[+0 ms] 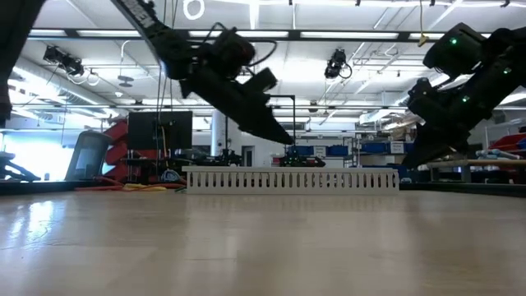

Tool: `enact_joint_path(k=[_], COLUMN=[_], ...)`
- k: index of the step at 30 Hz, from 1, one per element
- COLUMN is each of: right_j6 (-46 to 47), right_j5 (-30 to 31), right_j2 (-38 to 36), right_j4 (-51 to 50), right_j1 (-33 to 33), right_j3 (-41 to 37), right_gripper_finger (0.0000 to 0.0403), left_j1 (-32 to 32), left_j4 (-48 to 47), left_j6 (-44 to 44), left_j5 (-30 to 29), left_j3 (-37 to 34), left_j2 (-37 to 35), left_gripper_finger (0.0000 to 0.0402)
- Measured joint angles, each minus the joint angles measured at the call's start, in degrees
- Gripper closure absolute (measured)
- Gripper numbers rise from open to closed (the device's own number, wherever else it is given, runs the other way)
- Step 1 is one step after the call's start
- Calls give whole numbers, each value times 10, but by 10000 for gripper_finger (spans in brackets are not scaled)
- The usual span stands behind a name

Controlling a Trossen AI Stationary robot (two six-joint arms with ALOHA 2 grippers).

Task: Ziptie cables
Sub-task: Close the white cable duct

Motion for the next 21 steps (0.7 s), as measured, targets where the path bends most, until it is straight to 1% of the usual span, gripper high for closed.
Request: enact_joint_path(k=[3,5,9,13,17,21], right_j6=[-1,-1,-2,-2,-3,-7], right_j5=[0,-1,-2,-3,-9,-19], right_j2=[0,0,0,0,1,0], right_j4=[-3,0,-4,-5,-9,-11], right_j1=[0,0,0,0,0,0], right_j3=[0,1,1,1,1,1], right_gripper_finger=[332,317,291,273,264,263], left_j1=[-2,-1,-1,-1,2,3], left_j4=[-18,-53,-113,-134,-143,-164], left_j6=[1,6,32,34,51,61], left_j5=[6,16,17,18,20,43], left_j3=[63,113,212,296,339,351], left_j2=[46,81,153,210,243,253], left_gripper_finger=[112,112,112,112,112,112])
